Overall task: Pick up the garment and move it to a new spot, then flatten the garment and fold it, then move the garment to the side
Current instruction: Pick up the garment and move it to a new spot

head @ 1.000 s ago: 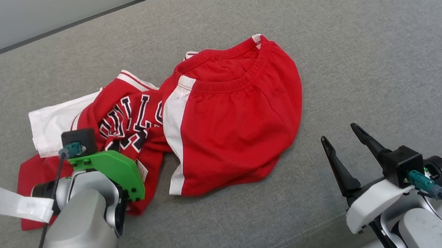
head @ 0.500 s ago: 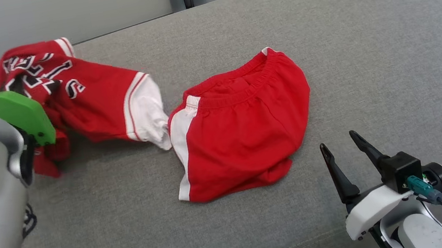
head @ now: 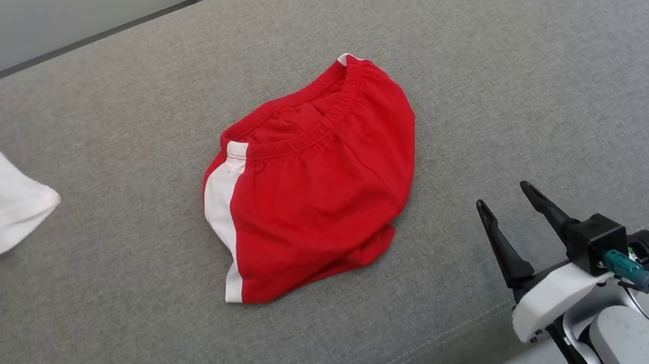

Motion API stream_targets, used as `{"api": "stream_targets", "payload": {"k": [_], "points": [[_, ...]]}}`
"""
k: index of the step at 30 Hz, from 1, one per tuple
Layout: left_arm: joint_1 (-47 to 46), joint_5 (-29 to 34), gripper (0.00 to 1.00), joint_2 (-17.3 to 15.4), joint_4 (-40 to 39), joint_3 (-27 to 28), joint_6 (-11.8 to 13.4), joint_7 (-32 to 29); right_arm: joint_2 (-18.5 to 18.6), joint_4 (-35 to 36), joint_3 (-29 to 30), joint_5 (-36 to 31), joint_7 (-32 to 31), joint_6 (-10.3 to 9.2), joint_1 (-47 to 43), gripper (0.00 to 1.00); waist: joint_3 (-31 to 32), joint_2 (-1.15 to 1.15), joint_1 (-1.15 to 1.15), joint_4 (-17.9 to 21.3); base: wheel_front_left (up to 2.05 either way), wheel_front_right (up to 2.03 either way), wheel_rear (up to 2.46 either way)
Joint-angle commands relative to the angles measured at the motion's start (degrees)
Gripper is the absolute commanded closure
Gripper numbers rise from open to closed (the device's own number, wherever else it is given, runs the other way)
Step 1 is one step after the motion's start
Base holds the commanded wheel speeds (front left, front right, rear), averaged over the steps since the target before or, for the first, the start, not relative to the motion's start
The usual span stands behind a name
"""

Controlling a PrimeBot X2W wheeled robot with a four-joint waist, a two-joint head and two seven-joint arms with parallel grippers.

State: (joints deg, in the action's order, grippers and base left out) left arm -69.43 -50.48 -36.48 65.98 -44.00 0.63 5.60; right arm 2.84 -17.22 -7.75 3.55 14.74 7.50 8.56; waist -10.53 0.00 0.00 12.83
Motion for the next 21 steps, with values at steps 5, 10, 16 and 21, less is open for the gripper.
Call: {"api": "stream_targets", "payload": {"k": [5, 10, 16, 21], "points": [[-3.6, 1.5, 1.00, -5.9, -1.9, 0.2, 2.3, -1.2, 0.1, 0.5, 0.3, -0.1, 0.4, -0.02, 0.9, 0.00, -3.2, 0.00, 0.00, 2.9, 0.00, 0.00, 0.00], [-4.8, 2.1, 1.00, -11.1, -3.1, 0.2, 4.1, -3.1, 0.1, 0.9, -0.2, 0.4, 0.4, -0.01, 1.2, 0.00, -5.0, 0.00, 0.00, 4.0, 0.00, 0.00, 0.00], [-4.1, 2.0, 1.00, -15.5, -4.8, 0.2, 5.5, -6.0, 0.1, 1.4, 0.1, -0.1, 0.4, -0.01, 1.6, 0.00, -7.8, 0.00, 0.00, 4.4, 0.00, 0.00, 0.00], [-1.6, 1.0, 1.00, -16.4, -5.9, 0.0, 5.7, -8.5, 0.1, 1.8, -0.2, -0.1, 0.5, -0.02, 2.2, 0.00, -9.9, 0.00, 0.00, 4.5, 0.00, 0.00, 0.00]]}}
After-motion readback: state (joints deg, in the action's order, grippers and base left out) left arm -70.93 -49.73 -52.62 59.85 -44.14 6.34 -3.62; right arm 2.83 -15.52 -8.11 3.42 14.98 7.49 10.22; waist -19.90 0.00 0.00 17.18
